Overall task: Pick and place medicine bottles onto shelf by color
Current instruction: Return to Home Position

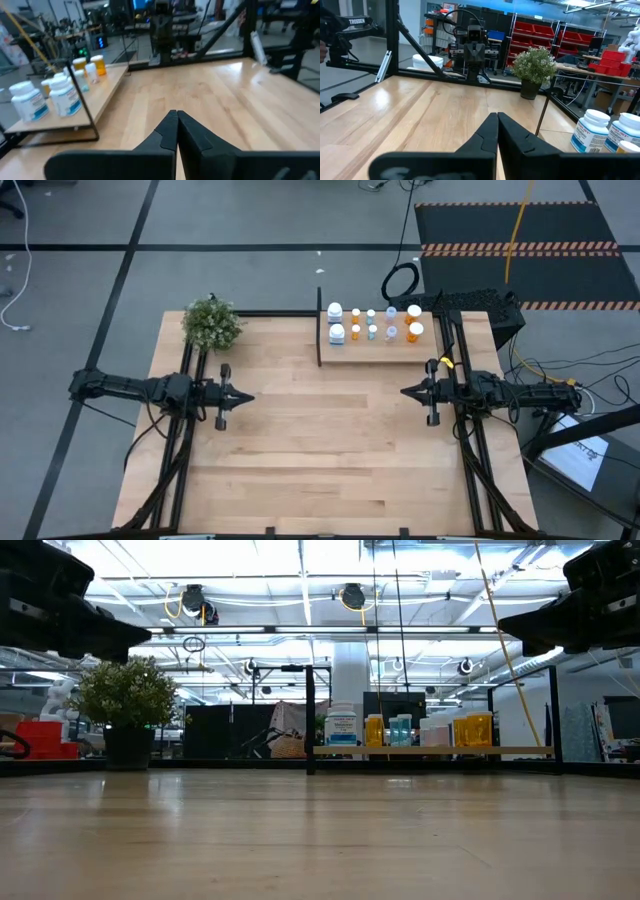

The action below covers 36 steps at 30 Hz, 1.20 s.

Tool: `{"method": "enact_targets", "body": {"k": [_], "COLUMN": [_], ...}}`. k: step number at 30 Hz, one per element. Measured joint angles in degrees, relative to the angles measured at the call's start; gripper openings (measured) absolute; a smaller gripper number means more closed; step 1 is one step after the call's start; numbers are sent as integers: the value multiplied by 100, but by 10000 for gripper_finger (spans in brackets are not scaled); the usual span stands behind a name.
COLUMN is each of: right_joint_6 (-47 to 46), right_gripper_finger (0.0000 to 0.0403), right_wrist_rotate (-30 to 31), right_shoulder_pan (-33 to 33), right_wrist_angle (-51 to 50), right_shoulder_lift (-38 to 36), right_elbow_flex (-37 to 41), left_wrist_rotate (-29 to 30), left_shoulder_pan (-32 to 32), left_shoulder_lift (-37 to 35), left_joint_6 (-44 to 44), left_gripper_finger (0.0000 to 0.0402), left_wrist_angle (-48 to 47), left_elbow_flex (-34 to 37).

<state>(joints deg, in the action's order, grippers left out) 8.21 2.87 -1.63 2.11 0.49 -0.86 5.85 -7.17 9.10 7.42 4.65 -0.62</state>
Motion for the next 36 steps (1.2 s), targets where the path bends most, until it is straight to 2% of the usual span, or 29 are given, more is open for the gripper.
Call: {"method": "enact_targets", "body": {"k": [4, 9, 18, 26, 36], "right_joint_6": [0, 0, 0, -1, 0], "right_gripper_finger": [0, 0, 0, 0, 0], "right_wrist_rotate": [0, 0, 0, 0, 0], "right_shoulder_pan": [0, 0, 0, 0, 0], "right_wrist_angle": [0, 0, 0, 1, 2], "right_shoulder_lift": [0, 0, 2, 2, 2], "right_elbow_flex": [0, 0, 0, 0, 0], "left_wrist_rotate": [-299, -328, -419, -418, -413], "left_shoulder_pan": [82, 275, 753, 839, 832], "left_shoulder_lift": [-384, -892, -895, -874, -874], "left_joint_6": [28, 282, 262, 151, 142], "left_gripper_finger": [5, 8, 15, 3, 38], "left_wrist_angle": [19, -192, -370, -392, -390], "left_elbow_flex": [0, 0, -9, -9, -9]}}
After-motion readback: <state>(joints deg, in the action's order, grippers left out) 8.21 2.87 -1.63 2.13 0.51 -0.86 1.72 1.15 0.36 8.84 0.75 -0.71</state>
